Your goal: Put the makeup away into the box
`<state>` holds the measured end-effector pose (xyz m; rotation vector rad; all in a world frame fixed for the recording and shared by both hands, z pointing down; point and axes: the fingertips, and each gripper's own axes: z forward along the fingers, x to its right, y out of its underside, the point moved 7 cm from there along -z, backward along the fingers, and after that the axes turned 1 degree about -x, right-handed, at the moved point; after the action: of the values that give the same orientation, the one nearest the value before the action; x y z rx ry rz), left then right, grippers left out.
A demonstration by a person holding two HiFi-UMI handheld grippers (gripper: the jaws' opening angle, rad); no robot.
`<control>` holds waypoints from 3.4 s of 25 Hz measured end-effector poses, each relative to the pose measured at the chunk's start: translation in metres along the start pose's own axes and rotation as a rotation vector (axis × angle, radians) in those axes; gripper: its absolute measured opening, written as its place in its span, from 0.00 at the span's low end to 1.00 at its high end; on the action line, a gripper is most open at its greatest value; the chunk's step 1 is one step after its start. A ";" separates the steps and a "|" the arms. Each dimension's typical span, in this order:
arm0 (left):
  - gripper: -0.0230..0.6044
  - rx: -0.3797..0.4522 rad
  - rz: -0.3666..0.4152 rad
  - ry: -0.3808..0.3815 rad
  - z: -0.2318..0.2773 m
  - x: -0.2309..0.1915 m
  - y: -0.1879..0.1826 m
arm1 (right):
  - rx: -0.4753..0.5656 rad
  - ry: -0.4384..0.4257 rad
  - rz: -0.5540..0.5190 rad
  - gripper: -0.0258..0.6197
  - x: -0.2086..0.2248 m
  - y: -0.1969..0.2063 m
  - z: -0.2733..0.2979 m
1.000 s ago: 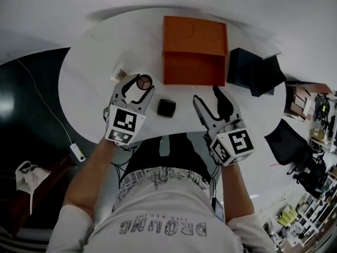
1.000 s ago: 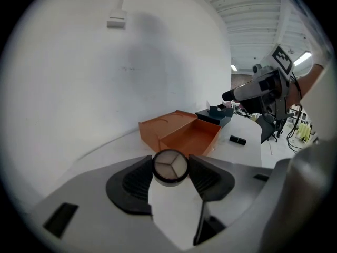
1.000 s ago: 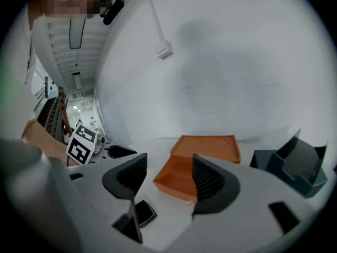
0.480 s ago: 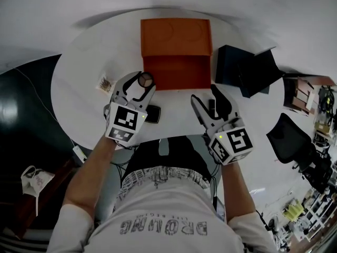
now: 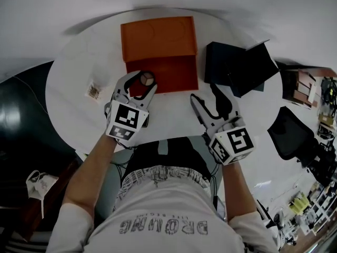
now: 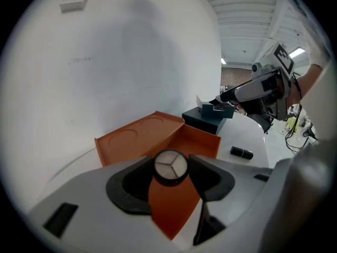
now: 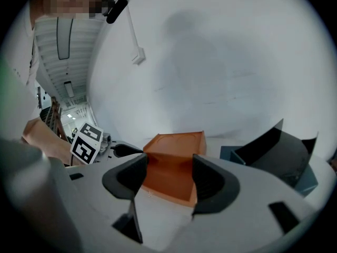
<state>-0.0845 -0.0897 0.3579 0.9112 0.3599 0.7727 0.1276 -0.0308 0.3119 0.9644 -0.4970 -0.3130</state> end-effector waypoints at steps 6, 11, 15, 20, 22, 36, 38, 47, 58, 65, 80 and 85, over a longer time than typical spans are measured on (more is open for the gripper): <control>0.42 -0.017 0.022 0.044 0.027 0.013 -0.009 | 0.014 0.025 0.021 0.47 0.021 -0.002 -0.010; 0.42 -0.032 0.027 0.082 0.048 0.024 -0.012 | 0.022 0.044 0.040 0.47 0.037 -0.003 -0.017; 0.42 -0.049 0.034 0.108 0.063 0.029 -0.014 | 0.036 0.054 0.051 0.47 0.045 -0.007 -0.021; 0.42 -0.076 0.043 0.139 0.078 0.035 -0.012 | 0.037 0.060 0.062 0.47 0.052 -0.007 -0.023; 0.42 -0.088 0.047 0.153 0.084 0.038 -0.011 | 0.039 0.062 0.068 0.47 0.054 -0.007 -0.023; 0.42 -0.143 0.070 0.198 0.108 0.049 -0.015 | 0.046 0.090 0.102 0.47 0.069 -0.005 -0.028; 0.42 -0.154 0.068 0.202 0.112 0.050 -0.016 | 0.045 0.091 0.103 0.47 0.072 -0.005 -0.028; 0.42 -0.233 0.059 0.209 0.127 0.049 -0.019 | 0.045 0.090 0.114 0.47 0.086 -0.008 -0.027; 0.42 -0.307 0.022 0.199 0.137 0.050 -0.018 | 0.048 0.069 0.129 0.47 0.090 -0.009 -0.025; 0.42 -0.340 0.002 0.192 0.143 0.051 -0.017 | 0.042 0.045 0.132 0.47 0.091 -0.010 -0.024; 0.45 -0.338 0.020 0.193 0.142 0.054 -0.017 | 0.033 0.030 0.125 0.47 0.087 -0.008 -0.027; 0.45 -0.329 0.018 0.181 0.136 0.053 -0.017 | 0.039 0.033 0.115 0.47 0.085 -0.008 -0.028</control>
<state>0.0383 -0.1350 0.4252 0.5383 0.3705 0.9032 0.2138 -0.0545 0.3145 0.9727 -0.5274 -0.1838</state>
